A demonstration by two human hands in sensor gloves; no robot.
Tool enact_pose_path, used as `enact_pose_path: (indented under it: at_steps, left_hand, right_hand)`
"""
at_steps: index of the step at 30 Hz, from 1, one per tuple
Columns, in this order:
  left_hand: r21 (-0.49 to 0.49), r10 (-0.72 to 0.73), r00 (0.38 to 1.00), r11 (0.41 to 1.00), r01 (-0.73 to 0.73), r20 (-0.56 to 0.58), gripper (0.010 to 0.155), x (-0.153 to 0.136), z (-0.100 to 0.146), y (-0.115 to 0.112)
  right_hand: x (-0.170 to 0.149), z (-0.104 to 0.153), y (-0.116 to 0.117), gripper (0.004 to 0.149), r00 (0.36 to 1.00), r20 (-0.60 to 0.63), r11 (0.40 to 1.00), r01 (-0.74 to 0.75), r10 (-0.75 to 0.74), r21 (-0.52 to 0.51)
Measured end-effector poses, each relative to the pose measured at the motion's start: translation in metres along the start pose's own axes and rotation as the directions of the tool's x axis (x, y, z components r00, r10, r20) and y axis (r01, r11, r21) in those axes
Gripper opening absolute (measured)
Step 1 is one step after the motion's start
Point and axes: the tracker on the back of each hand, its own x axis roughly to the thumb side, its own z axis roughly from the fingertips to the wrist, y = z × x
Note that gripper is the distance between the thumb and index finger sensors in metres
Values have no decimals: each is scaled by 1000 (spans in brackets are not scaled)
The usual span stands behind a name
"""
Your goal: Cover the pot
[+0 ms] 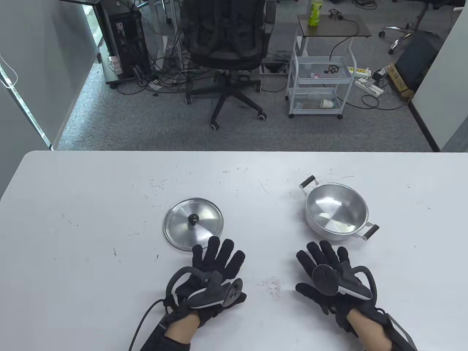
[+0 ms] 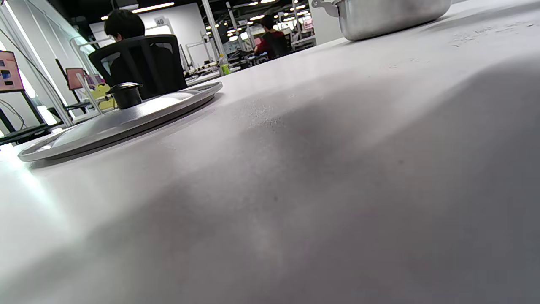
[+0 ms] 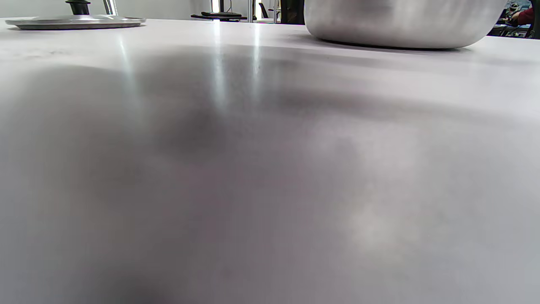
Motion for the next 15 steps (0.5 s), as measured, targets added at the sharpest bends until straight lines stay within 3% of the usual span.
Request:
enact_pose_path:
  at_steps: [15]
  left_hand:
    - [17, 2, 1000, 1000, -2, -28, 103, -2, 0, 3]
  right_hand:
    - [6, -1, 1, 86, 1000, 7, 1000, -13, 13, -8]
